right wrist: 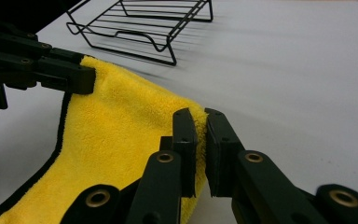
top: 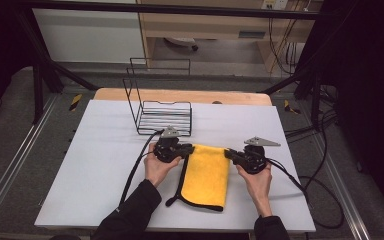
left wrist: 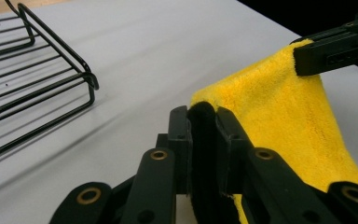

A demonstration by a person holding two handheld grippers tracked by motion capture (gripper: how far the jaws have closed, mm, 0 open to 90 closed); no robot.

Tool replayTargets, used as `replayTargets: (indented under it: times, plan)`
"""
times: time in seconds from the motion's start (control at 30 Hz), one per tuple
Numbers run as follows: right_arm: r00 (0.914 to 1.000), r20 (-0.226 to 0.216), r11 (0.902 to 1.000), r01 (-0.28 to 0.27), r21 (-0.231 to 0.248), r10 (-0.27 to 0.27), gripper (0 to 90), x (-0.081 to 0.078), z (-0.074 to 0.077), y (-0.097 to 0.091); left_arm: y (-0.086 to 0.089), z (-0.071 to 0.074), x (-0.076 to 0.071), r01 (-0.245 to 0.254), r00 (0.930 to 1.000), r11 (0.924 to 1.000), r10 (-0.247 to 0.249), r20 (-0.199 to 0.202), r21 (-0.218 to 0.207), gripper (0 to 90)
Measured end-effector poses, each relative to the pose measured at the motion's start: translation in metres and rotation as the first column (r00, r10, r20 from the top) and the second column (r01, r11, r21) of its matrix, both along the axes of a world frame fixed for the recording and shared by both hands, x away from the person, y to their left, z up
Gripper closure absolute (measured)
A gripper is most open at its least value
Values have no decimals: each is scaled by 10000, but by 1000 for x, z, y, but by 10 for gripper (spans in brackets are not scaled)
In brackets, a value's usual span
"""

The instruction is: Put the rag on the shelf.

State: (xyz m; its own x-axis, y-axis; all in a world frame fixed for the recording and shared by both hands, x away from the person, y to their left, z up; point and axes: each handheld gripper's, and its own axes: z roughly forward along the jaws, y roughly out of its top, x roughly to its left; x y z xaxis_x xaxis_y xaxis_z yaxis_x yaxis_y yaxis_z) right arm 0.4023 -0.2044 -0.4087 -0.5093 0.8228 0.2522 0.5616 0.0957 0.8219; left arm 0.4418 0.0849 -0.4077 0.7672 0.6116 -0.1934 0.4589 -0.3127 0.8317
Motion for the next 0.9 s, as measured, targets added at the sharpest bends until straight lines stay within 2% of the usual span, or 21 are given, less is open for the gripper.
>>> replayTargets:
  times: [0.23,0.33,0.43,0.63,0.9]
  plan:
    - [9979,619,9997,-219,68,214,841,-10,15,3,9,15,-14,-40,9991,9992,57,420,-402,785]
    - [9958,873,9996,-277,-2,276,841,-13,20,5,11,19,-18,-61,9986,9990,84,517,-441,786]
    - [9947,986,9995,-310,15,307,841,-15,24,7,14,23,-22,-119,9979,9983,155,622,-577,786]
    - [9871,1530,9989,-460,-57,464,841,-22,37,11,20,33,-29,-170,9955,9965,245,919,-823,788]
    - [9785,2006,9988,-494,-5,485,842,-28,49,15,26,42,-36,-196,9916,9931,341,1251,-1154,789]
